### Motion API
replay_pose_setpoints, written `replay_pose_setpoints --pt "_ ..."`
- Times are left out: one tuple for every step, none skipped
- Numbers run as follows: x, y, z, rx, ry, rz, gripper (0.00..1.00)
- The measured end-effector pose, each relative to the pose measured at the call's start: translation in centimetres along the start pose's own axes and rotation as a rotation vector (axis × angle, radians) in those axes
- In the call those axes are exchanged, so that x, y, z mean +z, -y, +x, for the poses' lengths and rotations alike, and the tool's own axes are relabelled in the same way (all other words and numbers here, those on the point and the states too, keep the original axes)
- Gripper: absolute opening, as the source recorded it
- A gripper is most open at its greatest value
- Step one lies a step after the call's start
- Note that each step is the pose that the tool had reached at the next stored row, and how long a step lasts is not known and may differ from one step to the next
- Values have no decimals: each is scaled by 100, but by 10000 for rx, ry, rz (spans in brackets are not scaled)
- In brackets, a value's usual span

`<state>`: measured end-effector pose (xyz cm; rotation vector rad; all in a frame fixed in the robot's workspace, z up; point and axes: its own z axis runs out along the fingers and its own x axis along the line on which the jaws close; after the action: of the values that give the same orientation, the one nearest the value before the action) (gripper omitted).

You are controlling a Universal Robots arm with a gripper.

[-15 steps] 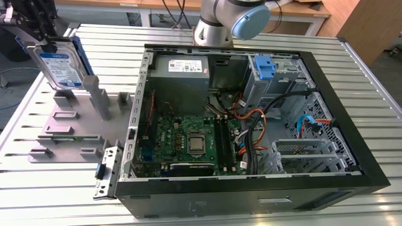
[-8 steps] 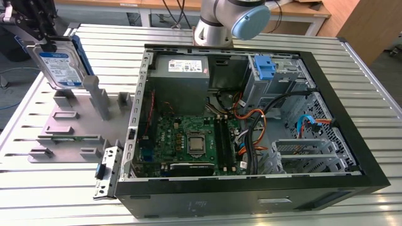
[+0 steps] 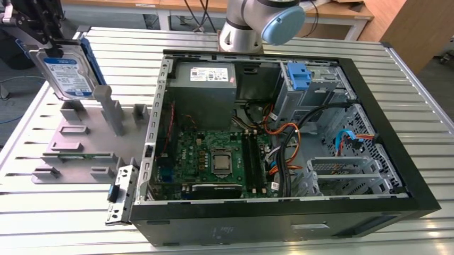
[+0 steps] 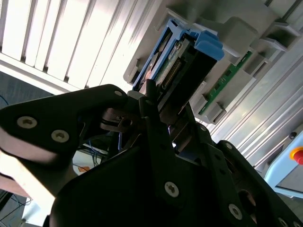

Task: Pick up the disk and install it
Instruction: 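Pick up the disk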

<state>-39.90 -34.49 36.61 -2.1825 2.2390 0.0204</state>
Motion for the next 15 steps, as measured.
replay_pose_setpoints --pt "-3 0 0 0 0 -1 35" --pt "-7 0 0 0 -1 -2 35" --pt "-10 0 0 0 -1 -2 35" --pt "-14 0 0 0 -1 -2 35" --pt "-18 0 0 0 -1 -3 35" --pt "-21 0 0 0 -1 -2 35" --pt "-25 0 0 0 -1 -2 35" --pt "-29 0 0 0 -1 -2 35" --pt "-33 0 -1 0 -1 -2 35" --pt "-39 0 -1 0 -1 -2 35" --pt "-44 0 -1 0 -1 -2 35" --pt "-48 0 -1 -1 -1 -2 35" --pt "-49 0 -1 0 0 -1 35" --pt "-49 0 -1 0 0 1 35" --pt "-49 0 -1 0 1 0 35"
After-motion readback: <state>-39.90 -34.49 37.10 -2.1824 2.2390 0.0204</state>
